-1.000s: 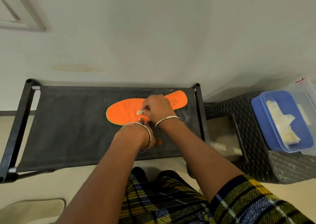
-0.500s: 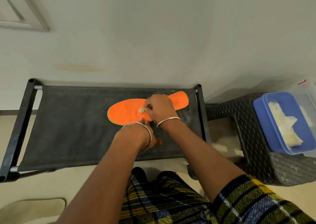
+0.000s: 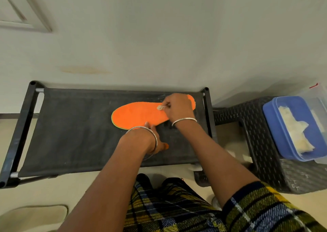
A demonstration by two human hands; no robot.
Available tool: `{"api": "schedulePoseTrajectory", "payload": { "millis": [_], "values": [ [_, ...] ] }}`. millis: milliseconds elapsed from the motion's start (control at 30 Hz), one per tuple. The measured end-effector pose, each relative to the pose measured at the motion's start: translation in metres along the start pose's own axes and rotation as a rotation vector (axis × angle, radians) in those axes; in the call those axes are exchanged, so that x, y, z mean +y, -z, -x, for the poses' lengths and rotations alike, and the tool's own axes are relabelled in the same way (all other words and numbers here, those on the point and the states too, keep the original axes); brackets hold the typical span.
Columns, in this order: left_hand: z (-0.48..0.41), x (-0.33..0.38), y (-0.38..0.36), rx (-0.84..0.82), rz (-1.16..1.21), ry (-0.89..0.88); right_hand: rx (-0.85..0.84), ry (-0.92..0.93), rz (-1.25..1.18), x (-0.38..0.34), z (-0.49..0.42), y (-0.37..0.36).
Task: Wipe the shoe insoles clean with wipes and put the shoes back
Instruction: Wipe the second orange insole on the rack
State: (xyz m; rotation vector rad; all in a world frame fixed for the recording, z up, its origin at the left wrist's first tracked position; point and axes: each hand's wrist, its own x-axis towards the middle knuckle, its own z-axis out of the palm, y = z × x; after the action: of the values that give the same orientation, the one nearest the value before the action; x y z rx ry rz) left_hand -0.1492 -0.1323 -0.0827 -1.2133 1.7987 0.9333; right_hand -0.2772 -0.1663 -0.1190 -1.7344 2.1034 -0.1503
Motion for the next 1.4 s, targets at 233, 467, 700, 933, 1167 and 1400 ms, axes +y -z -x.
{"api": "schedulePoseTrajectory", "payload": {
  "millis": [233, 467, 700, 933, 1167, 1400],
  "values": [
    [0.0, 0.0, -0.001, -0.014, -0.018, 0.01, -0.054, 0.059, -0.037, 0.003, 0.0, 0.001],
    [0.002, -0.002, 0.001, -0.006, -0.039, 0.009, 0.107, -0.151, 0.008, 0.04, 0.0, 0.015],
    [0.0, 0.002, -0.001, 0.009, -0.005, 0.019, -0.098, 0.137, 0.025, -0.017, 0.007, -0.01],
    [-0.001, -0.004, -0.001, -0.022, -0.028, 0.022, 0.092, -0.191, 0.024, 0.043, 0.0, 0.025],
    [-0.004, 0.0, -0.001, 0.005, -0.022, 0.037, -0.068, -0.002, -0.023, -0.003, 0.007, -0.004],
    [-0.004, -0.006, 0.0, -0.001, -0.031, 0.023, 0.03, -0.175, -0.024, 0.032, 0.003, 0.016]
  ]
}}
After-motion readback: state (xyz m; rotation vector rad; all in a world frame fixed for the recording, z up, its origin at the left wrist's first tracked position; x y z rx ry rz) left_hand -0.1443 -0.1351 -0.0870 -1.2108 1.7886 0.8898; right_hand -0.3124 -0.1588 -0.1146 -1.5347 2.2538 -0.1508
